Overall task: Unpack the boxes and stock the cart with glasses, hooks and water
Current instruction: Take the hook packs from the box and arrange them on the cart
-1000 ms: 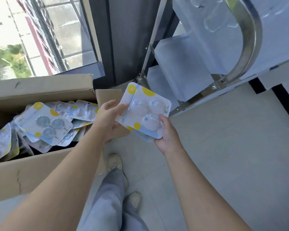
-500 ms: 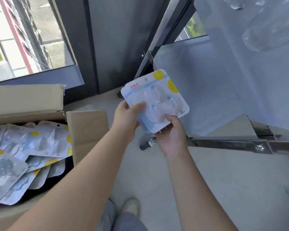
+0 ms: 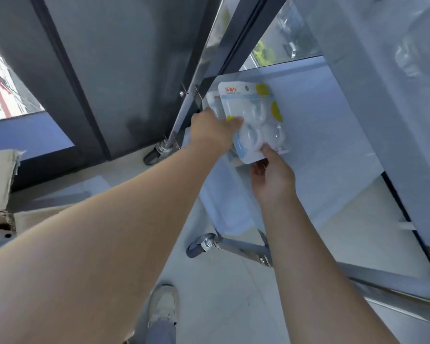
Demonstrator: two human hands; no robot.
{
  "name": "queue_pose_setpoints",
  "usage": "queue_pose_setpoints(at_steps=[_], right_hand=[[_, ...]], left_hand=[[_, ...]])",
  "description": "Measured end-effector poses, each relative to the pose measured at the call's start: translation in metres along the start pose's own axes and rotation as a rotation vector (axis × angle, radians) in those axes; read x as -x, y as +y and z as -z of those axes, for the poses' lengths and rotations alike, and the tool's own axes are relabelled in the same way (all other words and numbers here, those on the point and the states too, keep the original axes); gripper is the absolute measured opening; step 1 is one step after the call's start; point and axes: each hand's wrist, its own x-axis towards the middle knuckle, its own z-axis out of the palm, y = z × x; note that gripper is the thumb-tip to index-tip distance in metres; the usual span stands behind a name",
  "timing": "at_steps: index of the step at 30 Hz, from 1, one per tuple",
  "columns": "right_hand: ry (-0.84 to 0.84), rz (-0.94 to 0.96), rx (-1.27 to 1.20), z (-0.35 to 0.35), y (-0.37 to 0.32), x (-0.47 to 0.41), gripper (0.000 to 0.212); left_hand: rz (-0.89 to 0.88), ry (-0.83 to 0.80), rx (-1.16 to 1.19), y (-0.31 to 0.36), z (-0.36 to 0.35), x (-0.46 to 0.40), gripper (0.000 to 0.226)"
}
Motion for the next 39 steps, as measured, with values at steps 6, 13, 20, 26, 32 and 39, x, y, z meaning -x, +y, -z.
queue_pose_setpoints(at_steps=[6,13,20,26,32,39], right_hand=[[0.019,0.001,-0.072,-0.015,-0.006,-0.021,0.008],[0.131,0.084,0.052,-0.021,0.006,-0.031,0.009],[0.29,0.268,0.307,-0.034,0.023,-0.039,0.02],[0.319,0.368,0.476,-0.033,0.027,-0.051,0.027],[0.284,0.389,0.518,-0.038,0.018,-0.067,0.031],[0.246,0.372,0.613,-0.034,0.009,-0.075,0.029]], left_hand=[[-0.02,0.061,-0.176,0.005,-0.013,-0.028,0.053],[-0.042,0.054,-0.369,0.001,-0.022,-0.035,0.053],[-0.105,0.06,-0.45,0.004,-0.021,-0.031,0.051],[-0.199,0.041,-0.589,0.005,-0.02,-0.032,0.038],[-0.204,0.056,-0.596,0.006,-0.025,-0.043,0.034],[-0.202,0.047,-0.563,0.006,-0.027,-0.045,0.046]])
